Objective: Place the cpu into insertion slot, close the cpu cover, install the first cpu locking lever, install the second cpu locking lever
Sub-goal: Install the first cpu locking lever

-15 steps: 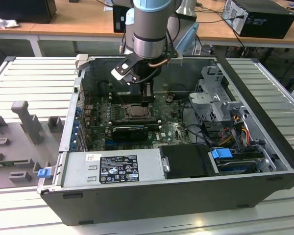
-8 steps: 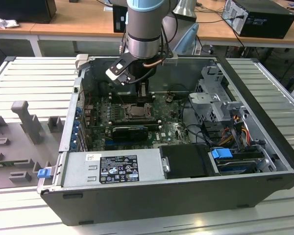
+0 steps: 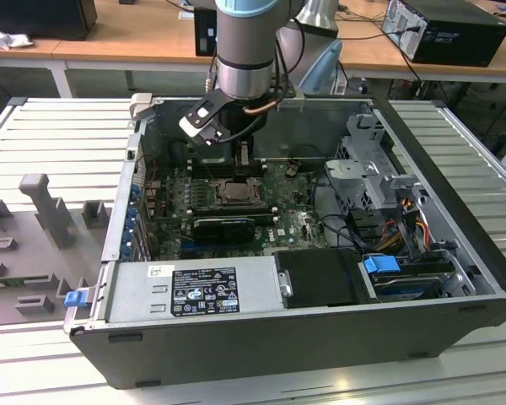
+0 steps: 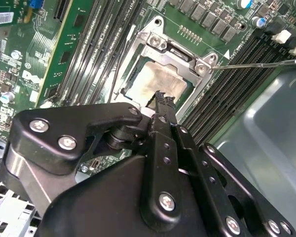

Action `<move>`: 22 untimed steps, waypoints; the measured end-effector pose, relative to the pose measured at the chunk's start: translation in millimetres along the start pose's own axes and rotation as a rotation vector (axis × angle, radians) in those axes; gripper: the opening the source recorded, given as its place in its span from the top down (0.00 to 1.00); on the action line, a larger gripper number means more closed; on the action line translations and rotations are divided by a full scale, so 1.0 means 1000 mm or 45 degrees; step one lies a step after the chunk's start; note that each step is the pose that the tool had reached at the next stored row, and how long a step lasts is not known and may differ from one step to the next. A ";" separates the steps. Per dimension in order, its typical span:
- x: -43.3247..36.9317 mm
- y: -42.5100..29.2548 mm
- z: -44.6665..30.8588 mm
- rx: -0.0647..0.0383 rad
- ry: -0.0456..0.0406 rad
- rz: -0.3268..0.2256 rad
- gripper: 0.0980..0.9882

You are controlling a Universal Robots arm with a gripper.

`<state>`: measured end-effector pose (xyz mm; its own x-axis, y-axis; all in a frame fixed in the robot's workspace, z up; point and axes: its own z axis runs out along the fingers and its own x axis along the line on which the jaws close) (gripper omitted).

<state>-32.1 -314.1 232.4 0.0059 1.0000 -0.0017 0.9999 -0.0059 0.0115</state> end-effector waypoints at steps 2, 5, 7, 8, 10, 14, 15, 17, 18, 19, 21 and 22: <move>0.0000 0.0000 -0.0039 0.000 -0.003 0.000 0.99; 0.0000 0.0002 -0.0209 0.000 -0.005 0.000 0.99; -0.0001 0.0004 -0.0369 0.000 -0.005 0.000 0.99; -0.0001 0.0005 -0.0413 0.000 -0.005 0.000 0.99; -0.0001 0.0005 -0.0464 0.000 -0.005 0.000 0.99; -0.0001 -0.0002 -0.0501 0.000 -0.005 -0.037 0.99; -0.0002 -0.0002 -0.0500 0.000 -0.005 -0.060 0.99; -0.0001 -0.0003 -0.0496 -0.001 -0.003 -0.205 0.99; -0.0001 -0.0002 -0.0496 -0.001 -0.002 -0.241 0.99; -0.0001 -0.0002 -0.0495 -0.001 -0.002 -0.278 0.99; -0.0001 -0.0004 -0.0495 -0.001 -0.002 -0.359 0.99; -0.0001 -0.0004 -0.0495 -0.001 -0.002 -0.374 0.99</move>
<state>-33.1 -314.2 281.9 -0.2837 0.9589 -0.0068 0.9588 0.2838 0.0112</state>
